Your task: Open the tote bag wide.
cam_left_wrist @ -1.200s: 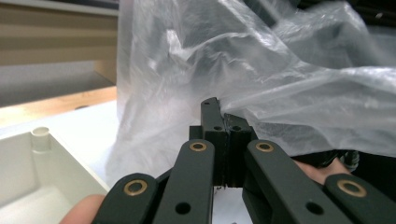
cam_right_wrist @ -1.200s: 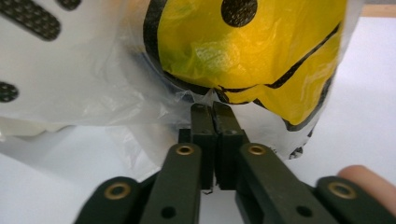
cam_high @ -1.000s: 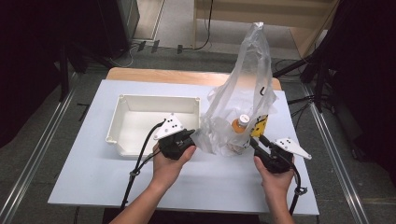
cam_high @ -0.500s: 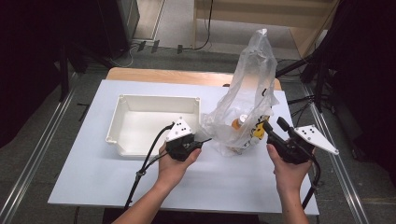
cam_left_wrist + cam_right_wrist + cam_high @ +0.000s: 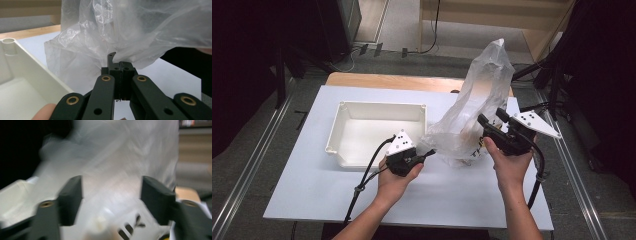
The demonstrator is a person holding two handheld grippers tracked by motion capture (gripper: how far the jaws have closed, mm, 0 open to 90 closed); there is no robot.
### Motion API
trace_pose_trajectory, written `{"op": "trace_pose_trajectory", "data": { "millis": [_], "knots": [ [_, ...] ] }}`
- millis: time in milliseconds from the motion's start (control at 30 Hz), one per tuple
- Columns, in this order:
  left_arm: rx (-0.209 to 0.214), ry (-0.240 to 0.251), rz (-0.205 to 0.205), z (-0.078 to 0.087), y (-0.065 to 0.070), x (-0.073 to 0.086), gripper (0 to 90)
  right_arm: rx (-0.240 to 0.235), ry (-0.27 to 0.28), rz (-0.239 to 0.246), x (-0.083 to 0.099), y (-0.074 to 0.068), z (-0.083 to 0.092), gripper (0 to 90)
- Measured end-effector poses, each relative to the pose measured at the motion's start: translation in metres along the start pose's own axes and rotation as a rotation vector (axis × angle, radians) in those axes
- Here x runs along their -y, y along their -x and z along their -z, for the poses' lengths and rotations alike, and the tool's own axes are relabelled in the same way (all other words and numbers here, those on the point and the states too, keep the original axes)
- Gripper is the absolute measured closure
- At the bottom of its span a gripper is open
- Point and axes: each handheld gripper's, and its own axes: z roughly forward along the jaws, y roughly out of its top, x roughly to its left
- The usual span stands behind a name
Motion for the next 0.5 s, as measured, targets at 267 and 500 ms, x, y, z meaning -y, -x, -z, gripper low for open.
{"op": "trace_pose_trajectory", "data": {
  "millis": [267,500],
  "knots": [
    [0.032,0.014,0.014,0.010,-0.002,-0.003,87.1,-0.005,-0.089,-0.035,0.031,0.018,-0.016,90.0],
    [0.003,0.128,0.040,0.025,0.001,-0.018,32.8,0.001,-0.122,-0.031,0.047,0.024,-0.020,90.0]
  ]
}}
